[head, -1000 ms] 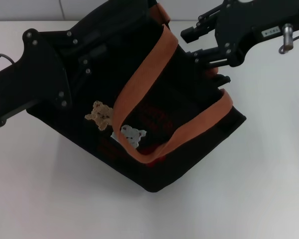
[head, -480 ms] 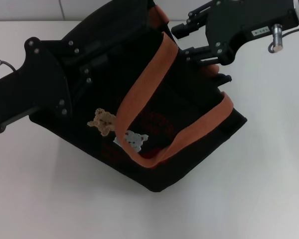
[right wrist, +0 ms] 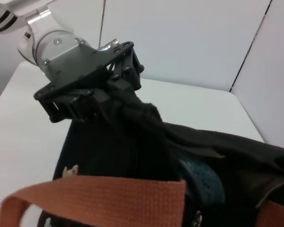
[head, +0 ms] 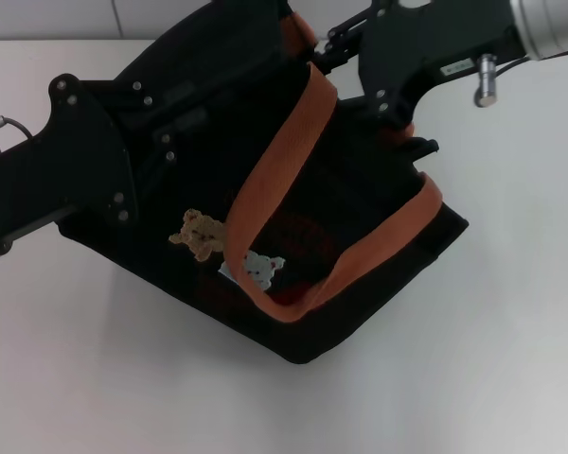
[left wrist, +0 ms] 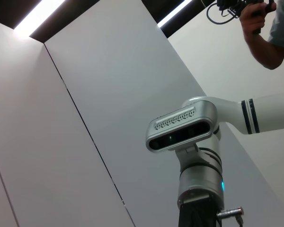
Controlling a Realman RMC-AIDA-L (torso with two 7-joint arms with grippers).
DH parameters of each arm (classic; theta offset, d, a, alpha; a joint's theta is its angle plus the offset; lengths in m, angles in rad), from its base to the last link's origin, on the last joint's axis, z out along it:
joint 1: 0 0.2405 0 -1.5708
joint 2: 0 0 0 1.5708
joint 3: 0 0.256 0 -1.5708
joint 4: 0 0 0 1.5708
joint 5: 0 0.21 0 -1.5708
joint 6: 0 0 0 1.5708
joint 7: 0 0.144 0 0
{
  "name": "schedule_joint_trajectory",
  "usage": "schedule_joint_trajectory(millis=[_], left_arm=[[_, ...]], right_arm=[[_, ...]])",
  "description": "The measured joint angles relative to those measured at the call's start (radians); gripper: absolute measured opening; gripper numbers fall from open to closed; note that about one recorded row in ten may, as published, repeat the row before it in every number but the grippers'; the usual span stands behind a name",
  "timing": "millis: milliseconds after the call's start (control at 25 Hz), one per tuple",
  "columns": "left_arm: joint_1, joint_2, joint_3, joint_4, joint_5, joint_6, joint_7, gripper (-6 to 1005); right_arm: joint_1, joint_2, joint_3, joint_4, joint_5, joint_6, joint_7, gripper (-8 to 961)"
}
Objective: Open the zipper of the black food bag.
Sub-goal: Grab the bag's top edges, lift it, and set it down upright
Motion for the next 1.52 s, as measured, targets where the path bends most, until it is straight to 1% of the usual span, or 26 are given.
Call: schedule_joint_trajectory(millis=[40,200,400,600,760,880,1000,1280,1400,1520], left_arm=[[0.0,0.0,0.0,0.0,0.0,0.0,0.0,100],[-0.005,0.0,0.002,0.0,0.0,0.0,0.0,101],[-0.008,-0.001,0.012,0.0,-0.006,0.0,0.0,101],[-0.006,-0.001,0.014,0.0,-0.01,0.0,0.0,101],[-0.002,-0.001,0.021,0.0,-0.021,0.0,0.0,101],[0.001,-0.001,0.048,0.001,-0.051,0.0,0.001,100],[0.004,0.0,0.056,0.002,-0.063,0.0,0.001,100],[0.004,-0.001,0.056,0.003,-0.07,0.0,0.002,100],[0.004,-0.001,0.056,0.003,-0.074,0.0,0.002,100],[0.003,0.0,0.056,0.003,-0.075,0.0,0.002,100]], right_arm=[[0.0,0.0,0.0,0.0,0.0,0.0,0.0,388],[-0.004,0.001,-0.067,0.002,-0.015,0.077,0.016,370],[-0.012,0.002,-0.099,0.003,-0.005,0.108,0.008,347],[-0.016,0.002,-0.129,0.002,-0.006,0.117,-0.003,147],[-0.016,0.002,-0.133,0.004,-0.009,0.119,-0.003,87],[-0.028,0.002,-0.134,-0.006,-0.011,0.119,-0.003,42],[-0.039,0.001,-0.131,-0.023,-0.012,0.113,-0.004,-3],[-0.065,0.001,-0.118,-0.076,-0.013,0.052,-0.007,0],[-0.08,0.0,-0.086,-0.101,-0.018,0.0,-0.007,0],[-0.087,0.0,-0.066,-0.108,-0.024,-0.015,-0.007,-1]])
